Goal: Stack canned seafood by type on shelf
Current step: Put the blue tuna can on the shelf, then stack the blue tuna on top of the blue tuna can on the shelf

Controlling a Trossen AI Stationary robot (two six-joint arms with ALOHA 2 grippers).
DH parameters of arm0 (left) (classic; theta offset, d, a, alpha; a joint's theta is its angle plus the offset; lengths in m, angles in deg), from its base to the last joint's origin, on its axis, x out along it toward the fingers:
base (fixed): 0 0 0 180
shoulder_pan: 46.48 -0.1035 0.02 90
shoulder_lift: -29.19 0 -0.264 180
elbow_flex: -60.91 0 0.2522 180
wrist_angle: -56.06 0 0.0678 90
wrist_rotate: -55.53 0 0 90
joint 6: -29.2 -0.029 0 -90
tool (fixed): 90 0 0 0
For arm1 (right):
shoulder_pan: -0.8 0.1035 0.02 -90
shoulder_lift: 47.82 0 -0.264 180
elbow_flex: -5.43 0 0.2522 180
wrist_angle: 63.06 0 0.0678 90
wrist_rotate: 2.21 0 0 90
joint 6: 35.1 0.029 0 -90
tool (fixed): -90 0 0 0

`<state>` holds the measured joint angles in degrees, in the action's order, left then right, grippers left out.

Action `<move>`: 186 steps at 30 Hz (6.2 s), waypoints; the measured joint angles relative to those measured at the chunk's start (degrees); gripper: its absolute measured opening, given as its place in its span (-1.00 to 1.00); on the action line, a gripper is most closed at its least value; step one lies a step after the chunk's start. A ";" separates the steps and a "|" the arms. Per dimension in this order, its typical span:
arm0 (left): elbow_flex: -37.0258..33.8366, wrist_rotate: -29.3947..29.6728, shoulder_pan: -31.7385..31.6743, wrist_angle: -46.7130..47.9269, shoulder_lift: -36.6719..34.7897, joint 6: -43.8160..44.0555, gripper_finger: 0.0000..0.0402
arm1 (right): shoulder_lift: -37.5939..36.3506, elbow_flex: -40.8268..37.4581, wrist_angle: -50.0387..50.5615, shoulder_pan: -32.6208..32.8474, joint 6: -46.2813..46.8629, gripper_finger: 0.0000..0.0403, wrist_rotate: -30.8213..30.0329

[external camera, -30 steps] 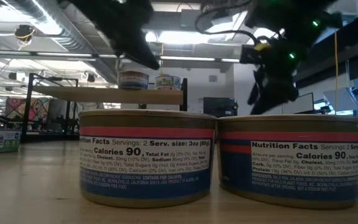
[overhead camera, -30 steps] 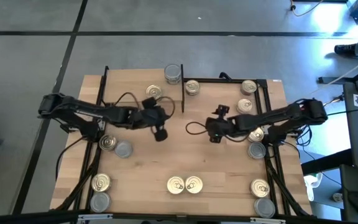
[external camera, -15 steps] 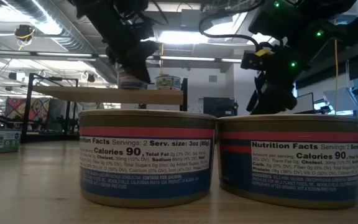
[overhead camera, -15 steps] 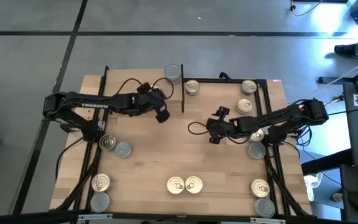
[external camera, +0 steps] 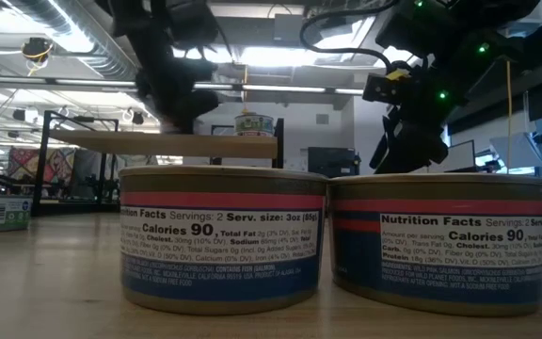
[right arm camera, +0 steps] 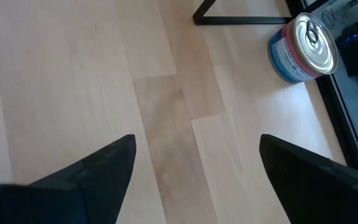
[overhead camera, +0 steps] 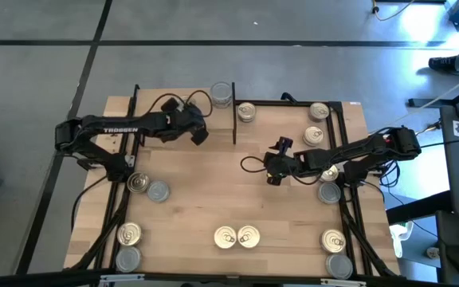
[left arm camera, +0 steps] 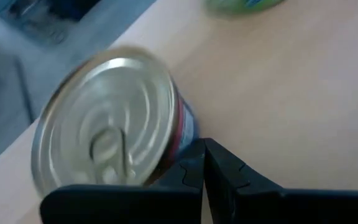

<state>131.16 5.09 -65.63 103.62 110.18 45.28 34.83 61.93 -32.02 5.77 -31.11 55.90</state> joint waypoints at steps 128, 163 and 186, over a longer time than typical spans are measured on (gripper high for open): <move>4.42 -14.04 36.67 9.33 -3.28 5.07 -0.97 | 0.04 -0.04 -7.25 -0.11 1.74 0.69 12.03; 10.66 -23.97 42.96 -38.16 29.62 4.69 -0.03 | 4.45 -0.04 -16.84 28.57 13.97 0.69 8.60; 15.47 -23.83 33.17 -32.06 36.28 -4.49 -0.04 | 6.09 -0.06 -15.30 28.76 9.52 0.69 -1.32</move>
<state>146.63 -18.74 -32.46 71.56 146.46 40.79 40.92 61.87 -47.33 34.54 -21.59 54.58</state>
